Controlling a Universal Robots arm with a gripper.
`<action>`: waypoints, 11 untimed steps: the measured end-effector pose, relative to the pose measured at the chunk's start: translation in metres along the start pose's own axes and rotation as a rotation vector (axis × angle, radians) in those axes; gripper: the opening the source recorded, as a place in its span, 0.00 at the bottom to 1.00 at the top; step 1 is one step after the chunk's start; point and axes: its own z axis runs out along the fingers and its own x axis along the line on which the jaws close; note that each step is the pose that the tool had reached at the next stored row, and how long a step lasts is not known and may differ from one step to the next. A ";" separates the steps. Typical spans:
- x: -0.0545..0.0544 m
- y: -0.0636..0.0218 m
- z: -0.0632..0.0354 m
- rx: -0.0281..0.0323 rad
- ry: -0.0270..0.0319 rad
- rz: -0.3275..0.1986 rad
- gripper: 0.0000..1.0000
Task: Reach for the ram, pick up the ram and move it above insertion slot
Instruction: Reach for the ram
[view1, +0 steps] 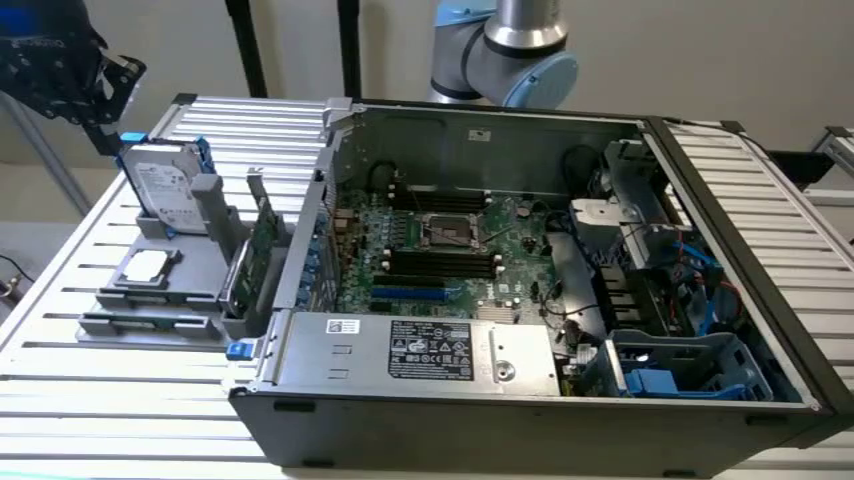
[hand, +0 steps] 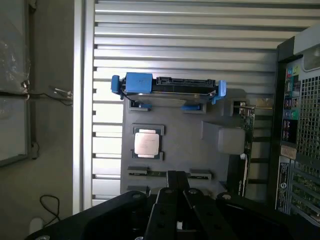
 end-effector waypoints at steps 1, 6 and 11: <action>0.000 0.0000 0.0000 0.0000 0.0000 0.000 0.11; 0.000 -0.0011 0.0001 0.0000 0.0002 0.000 0.11; 0.000 -0.0195 0.0010 -0.0001 -0.0001 0.000 0.11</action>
